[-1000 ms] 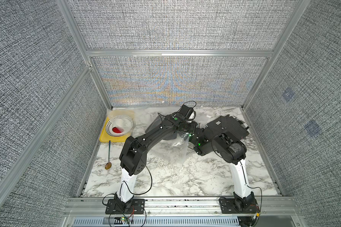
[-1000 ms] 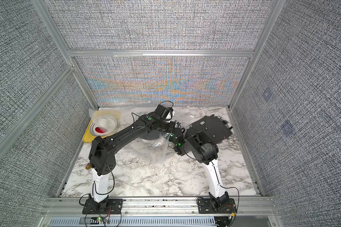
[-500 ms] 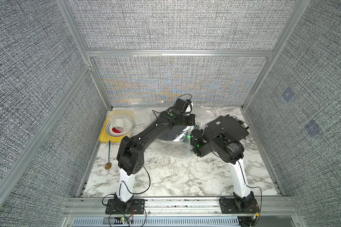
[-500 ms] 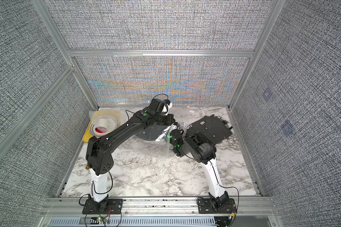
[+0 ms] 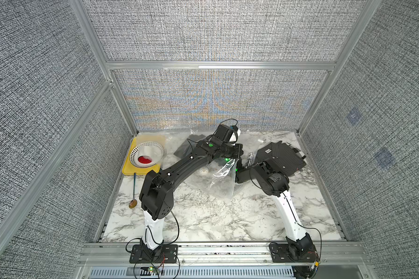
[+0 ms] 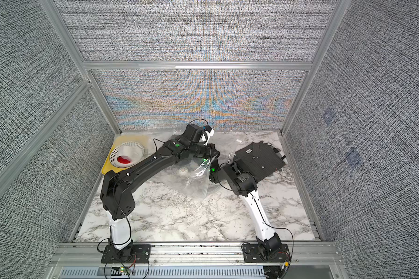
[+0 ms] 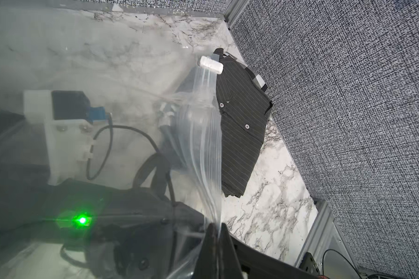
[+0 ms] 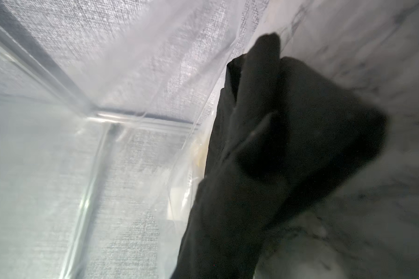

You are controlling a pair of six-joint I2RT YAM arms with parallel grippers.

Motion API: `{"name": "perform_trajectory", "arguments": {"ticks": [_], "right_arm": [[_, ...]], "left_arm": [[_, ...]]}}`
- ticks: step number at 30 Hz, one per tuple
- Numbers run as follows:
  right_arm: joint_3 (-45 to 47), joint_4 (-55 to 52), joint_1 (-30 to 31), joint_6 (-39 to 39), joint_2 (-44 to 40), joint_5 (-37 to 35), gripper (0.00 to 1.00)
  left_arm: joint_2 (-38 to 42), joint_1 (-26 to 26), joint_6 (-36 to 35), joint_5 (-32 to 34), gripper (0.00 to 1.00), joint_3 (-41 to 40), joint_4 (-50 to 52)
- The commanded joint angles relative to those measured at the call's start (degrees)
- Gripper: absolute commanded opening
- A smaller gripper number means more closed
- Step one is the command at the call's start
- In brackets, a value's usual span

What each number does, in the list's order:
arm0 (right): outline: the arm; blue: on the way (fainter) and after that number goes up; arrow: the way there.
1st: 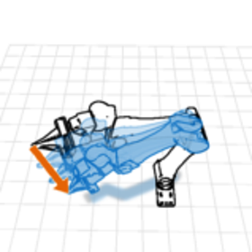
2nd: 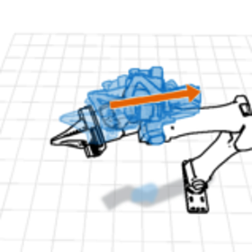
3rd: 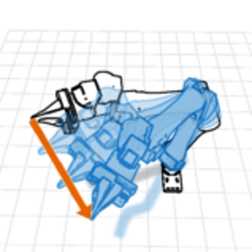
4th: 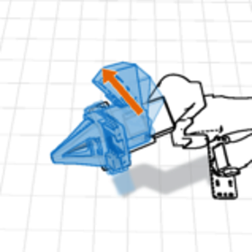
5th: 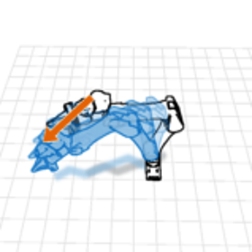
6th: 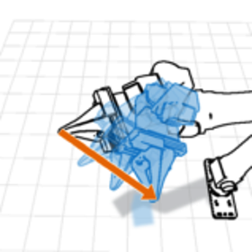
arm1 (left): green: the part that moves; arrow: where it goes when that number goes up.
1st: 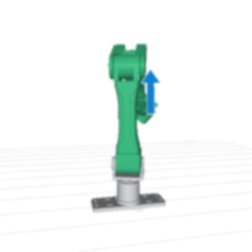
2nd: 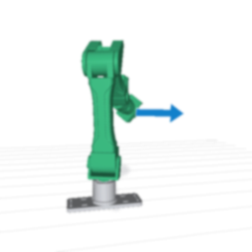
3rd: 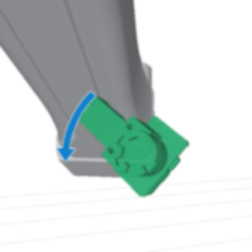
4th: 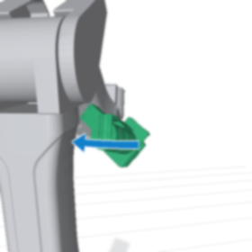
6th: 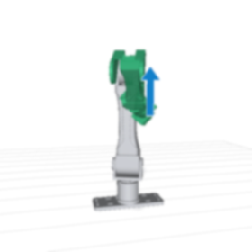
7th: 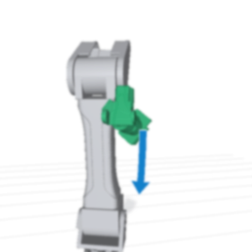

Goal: Place the folded shirt into the vacuum bag
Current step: Place the shirt in the vacuum bag.

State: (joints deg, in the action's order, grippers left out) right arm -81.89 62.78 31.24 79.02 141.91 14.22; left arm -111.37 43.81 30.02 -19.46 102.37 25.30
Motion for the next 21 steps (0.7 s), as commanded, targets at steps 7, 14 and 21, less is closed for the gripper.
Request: {"name": "perform_trajectory", "arguments": {"ticks": [7,14,21], "right_arm": [[-13.0,-8.6,1.0,0.5,5.9,0.8,0.00],[-27.3,-16.8,1.3,-1.0,12.9,3.0,0.00],[-48.4,-27.3,1.3,-2.0,24.1,6.0,0.00]], "left_arm": [[0.6,0.8,0.0,-1.2,0.00,0.1,-2.7],[1.0,0.8,-1.0,1.2,0.00,-0.8,-1.5],[0.4,0.0,-3.7,8.9,0.00,-0.8,0.6]]}}
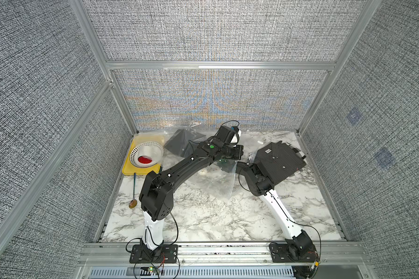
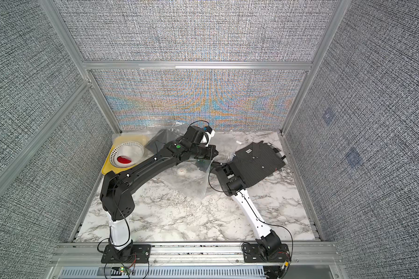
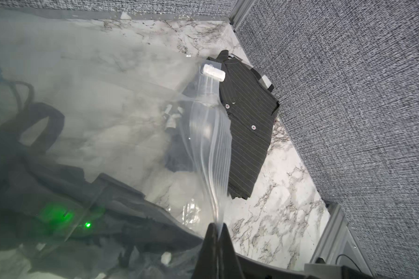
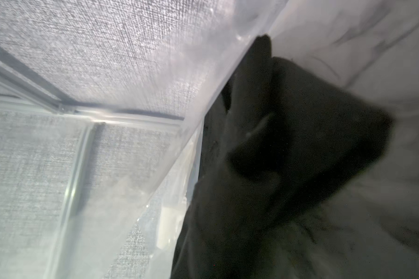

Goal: Place the folded shirt into the vacuum bag
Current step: Place the shirt in the vacuum bag.

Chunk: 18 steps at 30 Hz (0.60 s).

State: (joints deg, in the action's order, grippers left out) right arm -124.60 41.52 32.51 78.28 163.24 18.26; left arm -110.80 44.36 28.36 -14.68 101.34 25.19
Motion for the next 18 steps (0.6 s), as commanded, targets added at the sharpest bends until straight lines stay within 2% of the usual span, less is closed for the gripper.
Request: {"name": "perform_trajectory", "arguments": {"ticks": [1,4,5,7,9,13,18], "right_arm": [[-7.7,-6.9,0.0,-1.2,3.8,2.4,0.00],[-8.1,-6.7,-0.2,-0.9,4.3,3.8,0.02],[-5.9,-5.7,-0.2,-1.3,3.1,4.2,0.07],[0.4,-3.7,-0.2,-2.9,-0.6,4.2,0.23],[6.8,-3.3,-0.2,-5.4,-5.1,3.7,0.33],[16.3,-3.5,-0.4,-8.0,-12.0,3.3,0.41],[27.4,-4.7,-0.6,-10.2,-19.9,3.3,0.59]], "left_arm": [[-0.5,-1.0,-2.2,4.6,0.00,0.3,0.7],[-2.1,-2.2,-2.8,6.3,0.00,1.3,1.1],[-2.7,-2.6,-3.1,6.3,0.00,1.8,1.4],[-3.0,-3.4,-3.3,5.8,0.00,2.8,2.2],[-4.7,-3.8,-3.2,5.8,0.00,2.7,2.0],[-5.3,-4.4,-3.2,5.8,0.00,2.7,2.0],[-5.4,-5.3,-3.2,6.2,0.00,2.6,2.1]]}}
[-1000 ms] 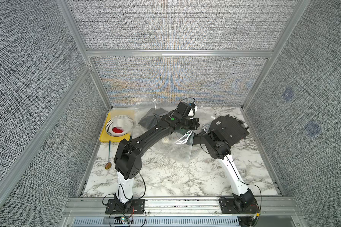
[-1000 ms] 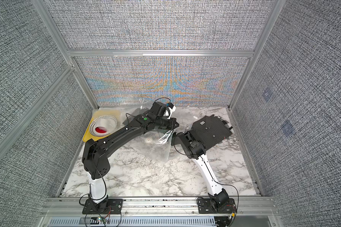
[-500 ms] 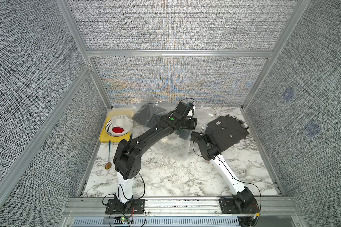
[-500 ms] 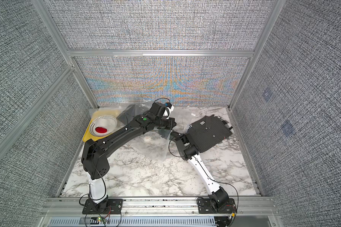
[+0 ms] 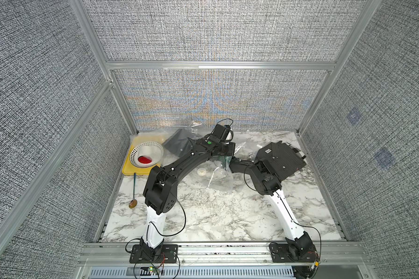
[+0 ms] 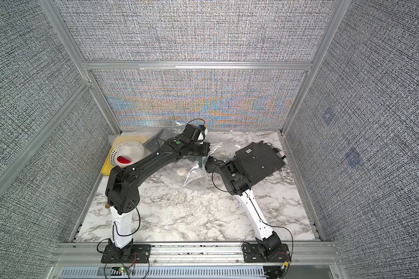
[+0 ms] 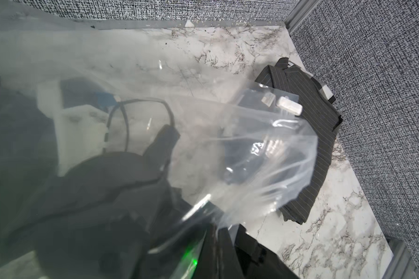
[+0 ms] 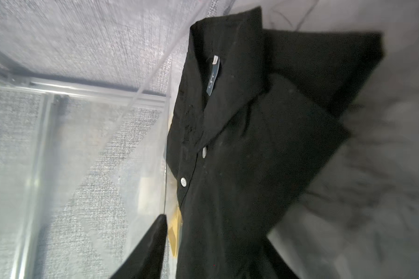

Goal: Place the folded shirt into the vacuum bag
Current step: Place the shirt in the vacuum bag.

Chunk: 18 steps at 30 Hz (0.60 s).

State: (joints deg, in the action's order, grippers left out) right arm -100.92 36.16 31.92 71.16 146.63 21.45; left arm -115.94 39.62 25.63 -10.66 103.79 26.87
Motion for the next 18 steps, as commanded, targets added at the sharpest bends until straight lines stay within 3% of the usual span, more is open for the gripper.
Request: {"name": "perform_trajectory", "arguments": {"ticks": [1,9,14,18], "right_arm": [[5.5,-0.2,-0.1,-3.6,-4.6,0.1,0.61],[14.6,-11.6,-0.7,-11.5,-13.4,-0.6,0.78],[24.2,2.2,-1.5,-2.9,-13.8,3.5,0.84],[24.2,6.4,-1.5,0.3,-10.7,5.0,0.84]], "left_arm": [[-0.1,-0.7,-0.6,2.3,0.00,0.1,0.4],[0.4,-1.8,-0.5,2.4,0.00,-0.6,0.5],[1.2,-2.1,-0.6,2.1,0.00,-0.5,0.4],[1.6,-2.1,-0.6,1.1,0.00,-0.3,0.5]]}}
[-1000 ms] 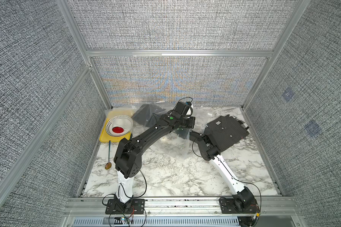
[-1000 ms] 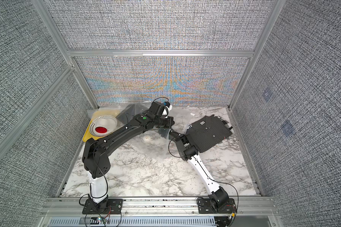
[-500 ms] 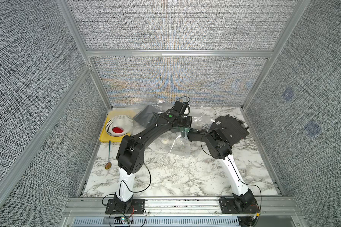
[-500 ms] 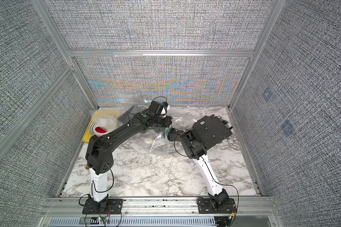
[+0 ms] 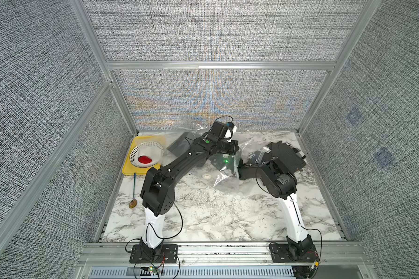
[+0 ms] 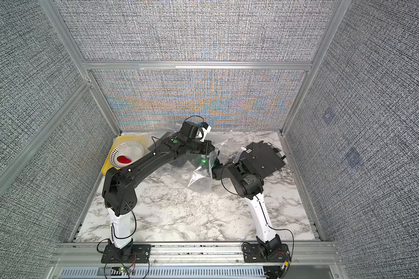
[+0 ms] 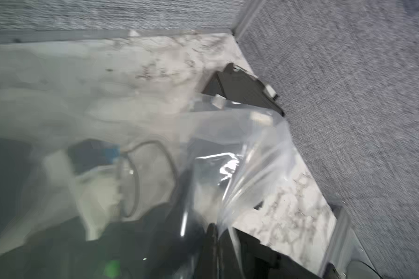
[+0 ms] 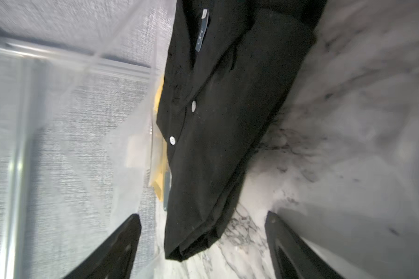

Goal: Place the folded shirt into the vacuum bag
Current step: Place the shirt in the vacuum bag.

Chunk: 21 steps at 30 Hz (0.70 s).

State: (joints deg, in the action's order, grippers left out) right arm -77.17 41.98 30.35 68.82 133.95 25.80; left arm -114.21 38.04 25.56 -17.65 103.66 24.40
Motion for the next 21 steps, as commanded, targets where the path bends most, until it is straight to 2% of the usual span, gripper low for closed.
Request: {"name": "perform_trajectory", "arguments": {"ticks": [1,7,13,21], "right_arm": [[0.4,0.8,0.1,2.7,2.3,0.7,0.84],[3.0,-0.9,0.1,0.2,-2.0,-0.8,0.84],[8.6,-2.2,0.1,-4.0,-10.1,-2.7,0.83],[16.0,-9.6,0.2,-15.5,-19.9,-5.9,0.82]], "left_arm": [[-0.1,-0.5,-0.5,8.1,0.00,-0.2,3.1],[1.9,-0.6,-1.6,12.8,0.00,-0.2,4.7],[1.6,-0.8,-2.1,13.0,0.00,0.6,5.0],[1.7,-1.0,-3.0,14.6,0.00,1.8,6.2]]}}
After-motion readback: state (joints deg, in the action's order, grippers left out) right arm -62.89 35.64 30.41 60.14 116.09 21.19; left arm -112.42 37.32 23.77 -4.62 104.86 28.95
